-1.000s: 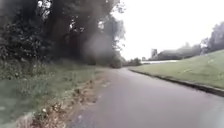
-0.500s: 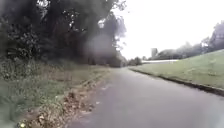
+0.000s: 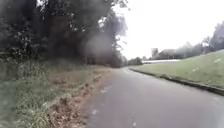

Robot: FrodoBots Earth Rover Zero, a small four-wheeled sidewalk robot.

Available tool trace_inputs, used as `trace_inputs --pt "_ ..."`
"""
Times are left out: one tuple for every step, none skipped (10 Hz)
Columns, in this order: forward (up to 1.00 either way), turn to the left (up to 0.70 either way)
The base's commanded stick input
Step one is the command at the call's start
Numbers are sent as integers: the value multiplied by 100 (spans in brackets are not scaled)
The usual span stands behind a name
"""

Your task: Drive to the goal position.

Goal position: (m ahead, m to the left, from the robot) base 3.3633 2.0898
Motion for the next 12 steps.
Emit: trace_inputs --pt "70 0" --pt "70 0" --pt "70 0" --pt "70 0" --pt "70 0" --pt "70 0" --pt "70 0" --pt "70 0" --pt "70 0" --pt "70 0" --pt "70 0" --pt "70 0"
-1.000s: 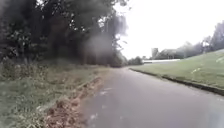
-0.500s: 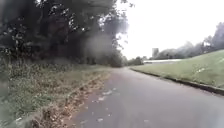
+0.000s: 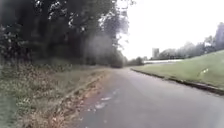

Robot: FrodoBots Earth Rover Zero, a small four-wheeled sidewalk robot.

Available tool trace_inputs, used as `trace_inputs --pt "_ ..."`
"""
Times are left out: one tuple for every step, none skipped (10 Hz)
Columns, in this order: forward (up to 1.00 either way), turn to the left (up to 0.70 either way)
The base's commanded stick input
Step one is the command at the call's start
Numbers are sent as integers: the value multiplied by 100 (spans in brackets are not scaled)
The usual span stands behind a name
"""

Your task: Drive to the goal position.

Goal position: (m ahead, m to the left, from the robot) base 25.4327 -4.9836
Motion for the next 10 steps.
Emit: trace_inputs --pt "70 0" --pt "70 -5" --pt "70 -17" --pt "70 -27" --pt "70 -27" --pt "70 -27" --pt "70 -27" --pt "70 -27" --pt "70 -27" --pt "70 -27"
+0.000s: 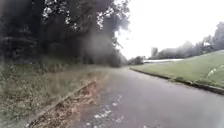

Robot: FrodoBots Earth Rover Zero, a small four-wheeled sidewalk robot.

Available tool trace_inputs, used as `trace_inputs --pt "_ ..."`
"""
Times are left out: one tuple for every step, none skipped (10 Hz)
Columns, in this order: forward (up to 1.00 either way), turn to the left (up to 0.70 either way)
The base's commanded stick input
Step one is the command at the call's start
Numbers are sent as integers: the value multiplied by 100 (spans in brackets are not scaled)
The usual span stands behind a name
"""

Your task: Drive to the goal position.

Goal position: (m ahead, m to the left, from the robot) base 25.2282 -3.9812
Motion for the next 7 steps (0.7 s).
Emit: trace_inputs --pt "70 -25" --pt "70 -14" --pt "70 -3" --pt "70 0" --pt "70 0" --pt "70 0" --pt "70 0"
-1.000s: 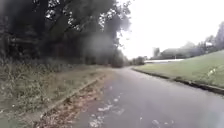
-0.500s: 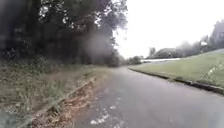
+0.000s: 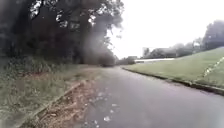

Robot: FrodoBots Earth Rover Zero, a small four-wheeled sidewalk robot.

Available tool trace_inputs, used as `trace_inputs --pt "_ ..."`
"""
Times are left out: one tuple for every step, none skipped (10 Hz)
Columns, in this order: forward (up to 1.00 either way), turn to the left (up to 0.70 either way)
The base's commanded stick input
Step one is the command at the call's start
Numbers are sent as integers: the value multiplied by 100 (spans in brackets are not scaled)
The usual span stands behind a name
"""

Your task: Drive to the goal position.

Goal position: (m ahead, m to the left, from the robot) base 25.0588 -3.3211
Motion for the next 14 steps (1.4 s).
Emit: trace_inputs --pt "70 0" --pt "70 0" --pt "70 0" --pt "70 0" --pt "70 0" --pt "70 0" --pt "70 0" --pt "70 0" --pt "70 0" --pt "70 0" --pt "70 0" --pt "70 0" --pt "70 0" --pt "70 0"
